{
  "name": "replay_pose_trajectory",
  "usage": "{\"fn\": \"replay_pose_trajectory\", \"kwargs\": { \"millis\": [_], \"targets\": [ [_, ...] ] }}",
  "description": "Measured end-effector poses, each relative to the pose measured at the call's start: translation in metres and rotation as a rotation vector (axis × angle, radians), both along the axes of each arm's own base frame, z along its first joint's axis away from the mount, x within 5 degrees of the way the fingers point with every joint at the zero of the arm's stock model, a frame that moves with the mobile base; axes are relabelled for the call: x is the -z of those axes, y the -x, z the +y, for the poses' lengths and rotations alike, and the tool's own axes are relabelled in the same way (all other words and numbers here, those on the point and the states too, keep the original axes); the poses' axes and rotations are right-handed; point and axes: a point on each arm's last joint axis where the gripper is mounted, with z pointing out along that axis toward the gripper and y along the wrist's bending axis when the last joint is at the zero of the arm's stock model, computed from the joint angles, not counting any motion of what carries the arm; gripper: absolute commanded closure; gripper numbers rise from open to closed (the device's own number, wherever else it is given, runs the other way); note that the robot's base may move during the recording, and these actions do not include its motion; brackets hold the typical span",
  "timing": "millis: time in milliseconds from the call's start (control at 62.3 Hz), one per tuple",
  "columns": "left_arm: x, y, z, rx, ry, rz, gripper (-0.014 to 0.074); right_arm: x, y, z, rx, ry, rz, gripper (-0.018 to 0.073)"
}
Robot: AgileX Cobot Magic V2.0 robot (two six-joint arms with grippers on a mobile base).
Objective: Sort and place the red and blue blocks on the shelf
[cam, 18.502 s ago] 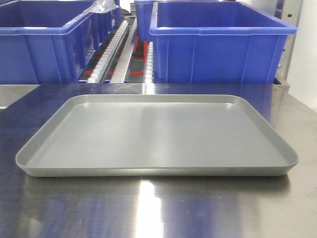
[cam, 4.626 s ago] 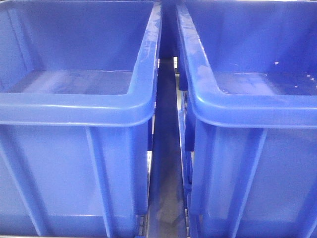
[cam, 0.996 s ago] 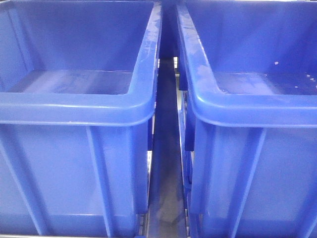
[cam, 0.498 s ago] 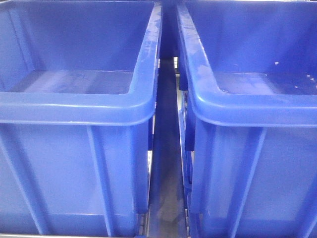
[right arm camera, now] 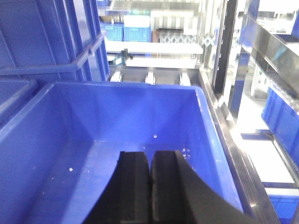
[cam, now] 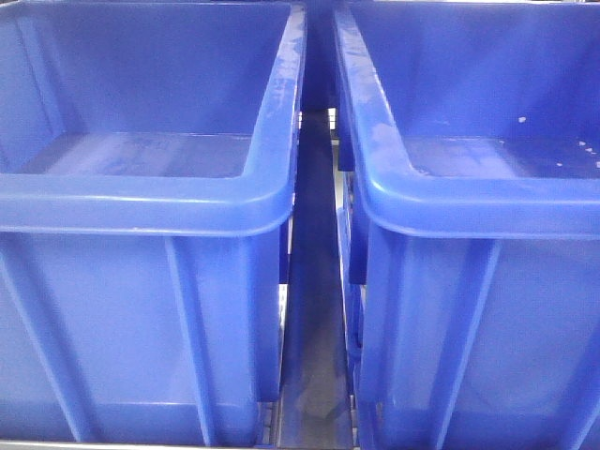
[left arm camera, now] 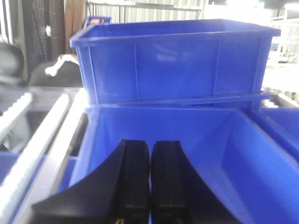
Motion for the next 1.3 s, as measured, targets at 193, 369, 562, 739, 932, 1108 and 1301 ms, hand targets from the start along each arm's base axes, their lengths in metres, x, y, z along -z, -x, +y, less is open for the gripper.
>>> {"fn": "replay_pose_trajectory", "kwargs": {
  "millis": [193, 369, 562, 739, 932, 1108, 1301],
  "targets": [
    [0.000, 0.001, 0.000, -0.005, -0.019, -0.008, 0.0470, 0.007, -0.002, 0.000, -0.003, -0.008, 0.019, 0.0501],
    [0.000, 0.001, 0.000, -0.005, -0.019, -0.008, 0.0470, 0.006, -0.002, 0.000, -0.002, -0.008, 0.014, 0.0502],
    [0.000, 0.001, 0.000, -0.005, -0.019, -0.007, 0.0470, 0.006, -0.002, 0.000, -0.002, -0.008, 0.014, 0.0502],
    [0.000, 0.001, 0.000, -0.005, -0.019, -0.007, 0.0471, 0.006, -0.002, 0.000, -0.002, -0.008, 0.014, 0.0502],
    [0.000, 0.001, 0.000, -0.005, -0.019, -0.007, 0.0471, 0.006, -0.002, 0.000, -0.002, -0.008, 0.014, 0.0502],
    [0.000, 0.001, 0.000, -0.005, -0.019, -0.007, 0.0471, 0.012, -0.003, 0.000, -0.001, -0.005, 0.015, 0.0502],
    [0.000, 0.001, 0.000, -0.005, -0.019, -0.005, 0.0471, 0.035, 0.004, -0.002, 0.027, 0.069, -0.039, 0.0502]
  ]
}}
